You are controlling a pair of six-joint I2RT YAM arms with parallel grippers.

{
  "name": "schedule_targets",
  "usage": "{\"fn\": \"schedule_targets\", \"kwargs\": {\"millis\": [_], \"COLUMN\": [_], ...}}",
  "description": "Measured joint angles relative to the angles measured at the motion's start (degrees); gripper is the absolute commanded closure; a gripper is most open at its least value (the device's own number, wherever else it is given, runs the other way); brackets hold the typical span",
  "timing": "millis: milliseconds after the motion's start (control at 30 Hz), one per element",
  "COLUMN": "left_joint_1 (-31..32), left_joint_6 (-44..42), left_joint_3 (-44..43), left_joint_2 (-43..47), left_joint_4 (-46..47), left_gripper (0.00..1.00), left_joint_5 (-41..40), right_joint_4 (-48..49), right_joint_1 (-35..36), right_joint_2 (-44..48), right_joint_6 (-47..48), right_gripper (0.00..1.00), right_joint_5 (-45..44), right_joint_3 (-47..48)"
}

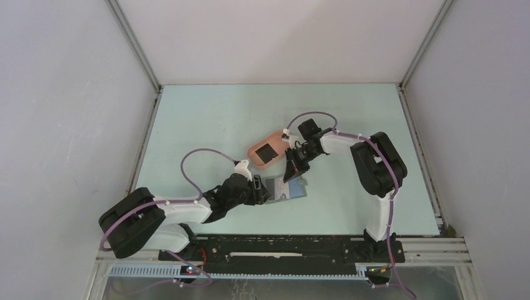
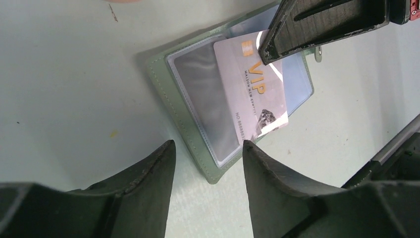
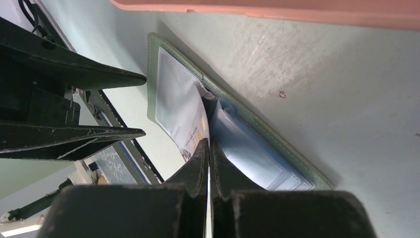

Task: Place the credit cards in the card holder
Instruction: Insert the credit card into the card holder.

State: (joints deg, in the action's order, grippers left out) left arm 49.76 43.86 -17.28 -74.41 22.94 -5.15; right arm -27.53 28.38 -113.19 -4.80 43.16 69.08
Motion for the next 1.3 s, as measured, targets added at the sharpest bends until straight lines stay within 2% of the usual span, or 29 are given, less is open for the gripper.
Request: {"fn": "schedule_targets", "kwargs": {"millis": [267,500,633,967,1300], "left_joint_1": [0.0,-0.04,-0.07,-0.07,-0.13], "left_joint_6": [-1.46,-1.84,-1.86,-1.86,-1.86], "left_joint_3": [-2.84,-4.72,-5.33,-6.84,-6.97], "left_joint_2": [-2.58,-5.29,-6.45,-8.57,-9.22], "left_joint_4": [-1.27,-1.53,-1.44,-0.98,-0.11], "left_gripper": [0.48,0.62,0.66,0.69,0.69], "left_joint_5": [0.28,-0.57,-0.76,0.22,1.01], "right_joint_4": [-0.04,-0.04,-0.07,0.17,0.15], "right_joint_1": [0.22,0.0,-0.13,-0.17,-0.24], "right_joint_2": [-0.85,-0.85,-1.14,-1.64,-1.86], "right_joint_6": [0.31,1.03,1.27,1.29,1.36], "right_gripper": [0.98,0.96,0.98,0.98,0.9], "right_joint_5": [0.44,0.35,0.42,0.9,1.05], "right_joint_3": [0.85,0.85,1.05,1.53,1.62]}}
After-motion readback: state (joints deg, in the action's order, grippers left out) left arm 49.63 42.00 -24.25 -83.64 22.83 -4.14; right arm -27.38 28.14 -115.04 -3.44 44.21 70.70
